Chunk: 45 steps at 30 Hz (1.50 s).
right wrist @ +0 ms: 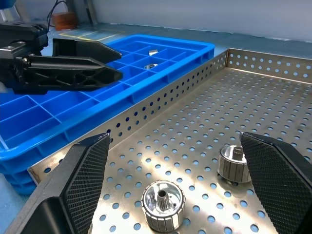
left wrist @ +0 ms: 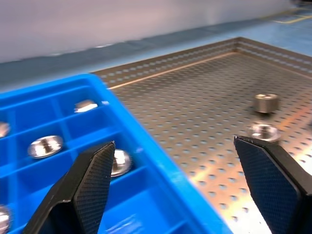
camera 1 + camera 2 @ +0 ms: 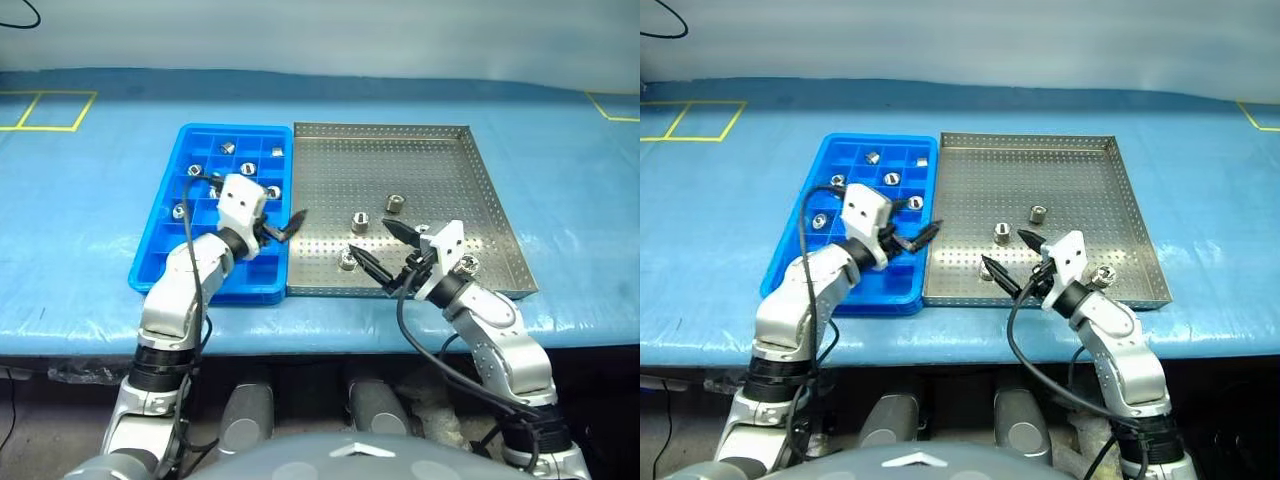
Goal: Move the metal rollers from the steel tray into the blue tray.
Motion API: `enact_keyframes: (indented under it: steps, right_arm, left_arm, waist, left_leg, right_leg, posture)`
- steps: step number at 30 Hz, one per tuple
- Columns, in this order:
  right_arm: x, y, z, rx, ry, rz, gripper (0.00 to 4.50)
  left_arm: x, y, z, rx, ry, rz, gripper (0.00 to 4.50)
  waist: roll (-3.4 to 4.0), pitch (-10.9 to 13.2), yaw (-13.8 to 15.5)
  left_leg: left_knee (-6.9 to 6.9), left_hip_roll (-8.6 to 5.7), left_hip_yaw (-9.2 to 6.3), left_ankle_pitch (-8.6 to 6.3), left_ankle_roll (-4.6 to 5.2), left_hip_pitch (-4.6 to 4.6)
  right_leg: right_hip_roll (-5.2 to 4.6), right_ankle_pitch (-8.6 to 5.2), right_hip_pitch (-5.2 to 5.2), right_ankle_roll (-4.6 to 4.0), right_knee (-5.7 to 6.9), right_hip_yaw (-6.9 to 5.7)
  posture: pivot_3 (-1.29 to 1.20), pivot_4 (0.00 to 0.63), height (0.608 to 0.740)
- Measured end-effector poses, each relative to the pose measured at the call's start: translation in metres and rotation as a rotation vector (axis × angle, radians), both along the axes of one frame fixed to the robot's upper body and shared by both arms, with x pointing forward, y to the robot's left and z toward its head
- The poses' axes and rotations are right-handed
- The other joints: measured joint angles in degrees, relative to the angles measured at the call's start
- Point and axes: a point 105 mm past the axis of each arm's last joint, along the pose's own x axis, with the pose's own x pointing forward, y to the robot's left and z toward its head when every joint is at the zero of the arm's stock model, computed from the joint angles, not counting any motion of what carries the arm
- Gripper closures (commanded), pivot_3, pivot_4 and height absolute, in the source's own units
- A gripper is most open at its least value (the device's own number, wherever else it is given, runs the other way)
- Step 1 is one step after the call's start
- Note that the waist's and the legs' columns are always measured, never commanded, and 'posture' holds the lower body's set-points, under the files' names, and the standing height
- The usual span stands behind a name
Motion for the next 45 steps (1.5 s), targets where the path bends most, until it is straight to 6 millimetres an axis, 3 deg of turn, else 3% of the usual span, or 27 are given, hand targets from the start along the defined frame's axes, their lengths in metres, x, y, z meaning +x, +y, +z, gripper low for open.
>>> enact_keyframes:
  steps: [5,9,19,23,30,33,39,45]
  right_arm:
    - [-0.003,-0.014,0.001,-0.018,0.016,-0.031,0.00]
    - [-0.004,-0.019,0.007,-0.028,-0.002,-0.054,0.00]
    - [-0.007,-0.023,0.003,-0.030,0.017,-0.085,0.00]
    - [-0.009,-0.021,0.006,-0.031,0.004,-0.083,0.00]
    - [-0.010,-0.022,0.004,-0.033,0.012,-0.098,0.00]
    - [-0.010,-0.022,0.005,-0.033,0.010,-0.099,0.00]
    - [-0.010,-0.022,0.004,-0.034,0.013,-0.102,0.00]
    - [-0.010,-0.022,0.004,-0.037,0.010,-0.102,0.00]
  left_arm:
    - [-0.007,-0.027,-0.008,0.007,0.058,-0.121,0.23]
    - [-0.009,-0.030,-0.031,0.040,0.170,-0.130,0.23]
    - [-0.014,-0.053,-0.038,0.075,0.188,-0.224,0.23]
    - [-0.019,-0.064,-0.053,0.105,0.237,-0.268,0.23]
    - [-0.016,-0.068,-0.063,0.240,0.201,-0.277,0.23]
    - [-0.015,-0.070,-0.065,0.270,0.185,-0.271,0.80]
    - [-0.009,-0.064,-0.065,0.275,0.178,-0.234,2.78]
    - [-0.009,-0.065,-0.065,0.204,0.209,-0.200,2.81]
  waist:
    - [0.00,0.00,-0.96]
    - [0.01,0.01,-1.80]
    - [0.09,-0.04,-1.74]
    - [0.09,-0.04,-2.20]
    - [0.09,-0.04,-2.64]
    - [0.09,-0.04,-2.64]
    - [0.10,-0.04,-2.64]
    - [0.10,-0.04,-2.54]
  left_leg:
    - [0.00,0.01,0.01,0.00,0.00,0.03]
    - [0.00,0.03,0.02,0.00,0.00,0.02]
    - [0.02,-0.02,0.03,0.00,0.01,0.04]
    - [0.02,0.00,0.04,-0.01,0.01,0.01]
    - [0.00,0.01,0.06,-0.01,0.02,0.01]
    - [-0.02,0.01,0.06,-0.02,0.03,0.01]
    - [-0.07,0.01,0.05,-0.04,0.05,0.01]
    - [-0.13,0.01,0.05,-0.06,0.08,0.00]
  right_leg:
    - [0.01,0.00,0.00,0.00,0.01,0.02]
    - [0.05,-0.01,-0.02,0.00,0.03,0.03]
    - [0.00,-0.02,0.04,0.00,0.00,0.06]
    - [0.02,-0.02,-0.02,0.00,-0.01,0.07]
    - [0.04,-0.02,-0.03,-0.01,0.00,0.09]
    - [0.03,-0.03,-0.04,-0.01,-0.01,0.09]
    - [0.03,-0.05,-0.04,-0.03,-0.02,0.08]
    - [0.02,-0.07,-0.05,-0.01,-0.09,0.08]
  posture:
    - [-0.10,0.150,0.740]
    - [-0.10,0.150,0.740]
    - [-0.14,0.150,0.740]
    - [-0.14,0.150,0.740]
    - [-0.14,0.150,0.740]
    - [-0.14,0.150,0.740]
    - [-0.14,0.150,0.740]
    - [-0.13,0.150,0.740]
